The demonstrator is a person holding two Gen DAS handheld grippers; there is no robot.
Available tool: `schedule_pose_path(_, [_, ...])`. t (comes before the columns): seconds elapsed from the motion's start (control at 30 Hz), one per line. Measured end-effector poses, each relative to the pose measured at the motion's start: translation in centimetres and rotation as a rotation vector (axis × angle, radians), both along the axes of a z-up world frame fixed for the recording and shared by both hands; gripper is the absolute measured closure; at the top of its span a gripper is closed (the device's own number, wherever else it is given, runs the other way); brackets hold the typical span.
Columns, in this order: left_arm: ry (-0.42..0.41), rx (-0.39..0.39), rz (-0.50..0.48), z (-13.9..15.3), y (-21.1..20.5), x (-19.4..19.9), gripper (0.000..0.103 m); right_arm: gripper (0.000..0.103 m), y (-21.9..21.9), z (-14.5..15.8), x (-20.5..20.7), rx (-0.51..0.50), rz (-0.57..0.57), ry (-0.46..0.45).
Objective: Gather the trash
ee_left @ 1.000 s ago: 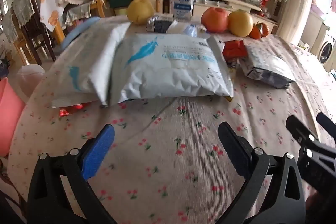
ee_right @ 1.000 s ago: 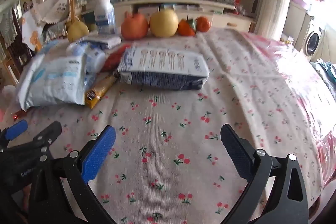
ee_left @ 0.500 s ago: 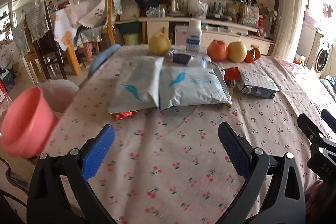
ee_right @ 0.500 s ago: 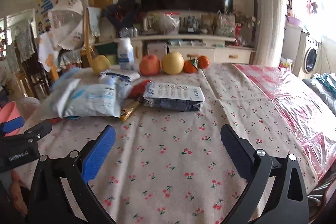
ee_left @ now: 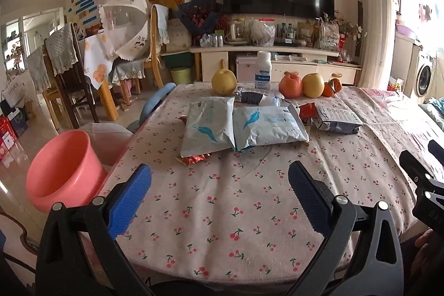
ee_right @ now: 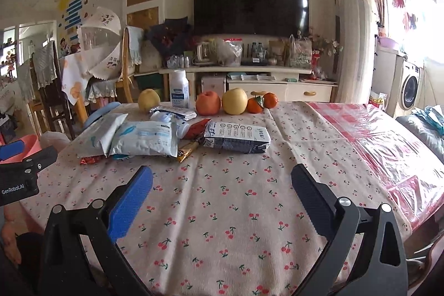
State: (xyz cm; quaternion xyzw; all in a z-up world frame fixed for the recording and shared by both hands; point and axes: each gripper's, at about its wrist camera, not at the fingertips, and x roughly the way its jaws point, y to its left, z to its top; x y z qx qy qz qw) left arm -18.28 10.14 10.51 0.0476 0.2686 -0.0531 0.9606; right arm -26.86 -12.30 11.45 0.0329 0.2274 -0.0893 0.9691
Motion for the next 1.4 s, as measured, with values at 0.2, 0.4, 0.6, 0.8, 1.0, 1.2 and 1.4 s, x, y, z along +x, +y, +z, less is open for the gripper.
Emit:
schedule_pose_path(0.2, [-0.028,-0.005,-0.003,0.5,0.5,-1.2,0.004,0.004,0.2,0.5,-1.2,0.004,-0.002,-0.041])
schedule_pose_path(0.4, [-0.052,-0.007,-0.003,0.9,0.6,-1.8,0.004,0.004,0.5,0.9,-2.1,-0.026,-0.004,-0.077])
schedule_pose_path(0.6, [-0.060,-0.002,-0.003,1.1,0.6,-2.1,0.004,0.004,0.9,1.2,-2.5,-0.062,-0.006,-0.101])
schedule_pose_path(0.8, [-0.065,-0.006,-0.008,1.1,0.5,-2.3,0.004,0.004,1.0,1.4,-2.6,-0.084,-0.003,-0.118])
schedule_pose_path(1.0, [-0.058,-0.021,-0.040,0.2,0.3,-2.1,0.004,0.004,1.5,1.0,-1.8,-0.085,0.049,-0.089])
schedule_pose_path(1.2, [0.033,-0.034,-0.047,-1.7,0.4,-0.1,0.004,0.004,1.6,0.3,-0.1,-0.032,0.100,0.000])
schedule_pose_path(1.4, [0.057,-0.090,-0.035,-2.2,1.3,1.3,0.004,0.004,0.3,-0.1,1.3,0.046,0.086,0.047])
